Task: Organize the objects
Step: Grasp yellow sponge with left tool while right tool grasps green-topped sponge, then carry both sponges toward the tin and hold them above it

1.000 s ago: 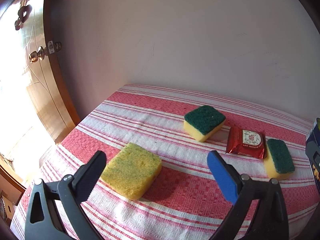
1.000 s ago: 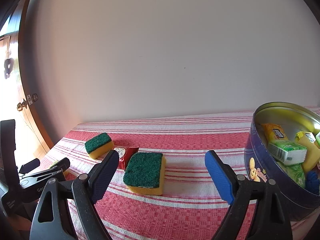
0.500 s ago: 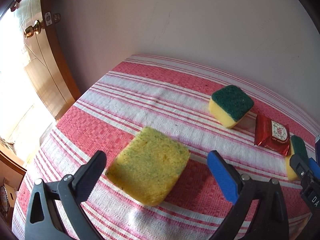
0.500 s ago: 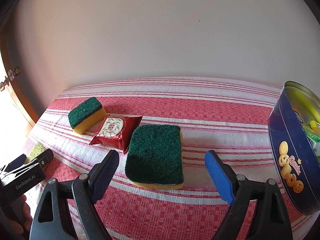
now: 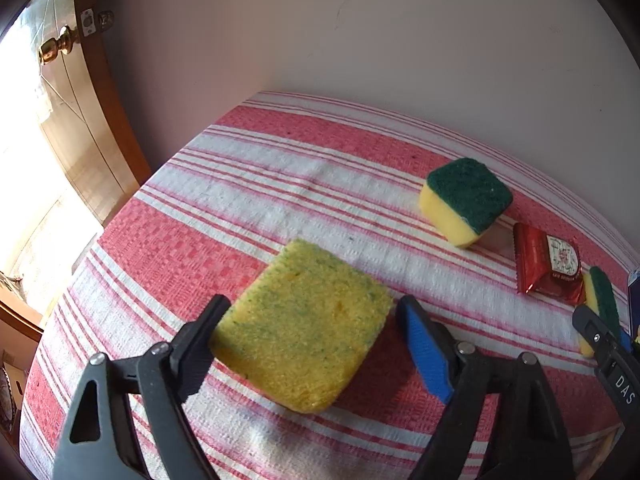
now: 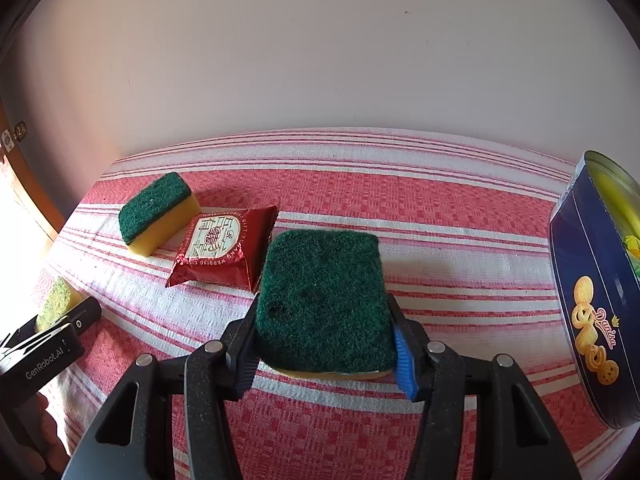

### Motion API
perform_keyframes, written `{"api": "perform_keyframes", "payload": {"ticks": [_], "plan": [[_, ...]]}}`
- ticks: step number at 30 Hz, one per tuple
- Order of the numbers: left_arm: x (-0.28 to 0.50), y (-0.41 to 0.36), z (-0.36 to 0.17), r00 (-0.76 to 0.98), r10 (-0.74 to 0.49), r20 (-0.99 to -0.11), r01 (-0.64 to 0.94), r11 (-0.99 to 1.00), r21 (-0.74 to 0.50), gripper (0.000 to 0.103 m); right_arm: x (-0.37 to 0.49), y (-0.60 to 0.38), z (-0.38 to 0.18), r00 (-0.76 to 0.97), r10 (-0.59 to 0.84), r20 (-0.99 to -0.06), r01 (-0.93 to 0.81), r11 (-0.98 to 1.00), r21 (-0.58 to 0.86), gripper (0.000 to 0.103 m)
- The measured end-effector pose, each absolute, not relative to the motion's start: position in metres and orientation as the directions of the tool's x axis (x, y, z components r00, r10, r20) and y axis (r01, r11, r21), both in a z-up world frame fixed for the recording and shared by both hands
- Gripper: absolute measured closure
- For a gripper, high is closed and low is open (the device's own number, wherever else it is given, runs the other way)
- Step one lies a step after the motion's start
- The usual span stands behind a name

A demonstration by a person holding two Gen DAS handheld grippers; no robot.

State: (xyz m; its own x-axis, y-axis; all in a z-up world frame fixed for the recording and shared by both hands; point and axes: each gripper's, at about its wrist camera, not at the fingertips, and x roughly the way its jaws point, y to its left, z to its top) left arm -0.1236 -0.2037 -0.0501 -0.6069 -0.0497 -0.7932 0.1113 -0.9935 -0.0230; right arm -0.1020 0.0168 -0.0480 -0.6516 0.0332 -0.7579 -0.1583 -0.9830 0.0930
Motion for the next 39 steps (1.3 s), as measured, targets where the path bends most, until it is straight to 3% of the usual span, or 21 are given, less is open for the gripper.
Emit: {"api": "perform_keyframes", "payload": {"ticks": [1, 4, 12, 26, 39], "plan": [[-0.123, -0.203, -0.049, -0.612, -0.045, -0.789, 0.106, -0.994, -0.025, 0.03, -0.1, 0.019, -0.048, -0.655, 0.027, -0.755, -0.162, -0.981, 0.104, 0.047], [-0.121, -0.198, -0.047, -0.62, -0.023, -0.784, 0.085, -0.996, -0.037, 0.035, -0.094, 0.025, -0.048, -0.667, 0.005, -0.745, -0.172, -0.974, 0.147, 0.047], [-0.105, -0.193, -0.028, -0.707, -0.077, -0.703, 0.104, -0.995, 0.004, 0.036, -0.073, 0.04, -0.042, -0.751, -0.009, -0.661, -0.187, -0.956, 0.225, 0.047], [-0.1, -0.201, -0.021, -0.744, -0.107, -0.66, 0.126, -0.992, 0.018, 0.036, -0.029, -0.005, 0.002, -0.909, 0.026, -0.416, -0.033, -0.999, 0.007, 0.047], [-0.087, -0.198, -0.014, -0.785, -0.116, -0.609, 0.143, -0.99, 0.005, 0.036, -0.026, -0.015, 0.004, -0.917, -0.056, -0.394, 0.065, -0.998, -0.009, 0.047]]}}
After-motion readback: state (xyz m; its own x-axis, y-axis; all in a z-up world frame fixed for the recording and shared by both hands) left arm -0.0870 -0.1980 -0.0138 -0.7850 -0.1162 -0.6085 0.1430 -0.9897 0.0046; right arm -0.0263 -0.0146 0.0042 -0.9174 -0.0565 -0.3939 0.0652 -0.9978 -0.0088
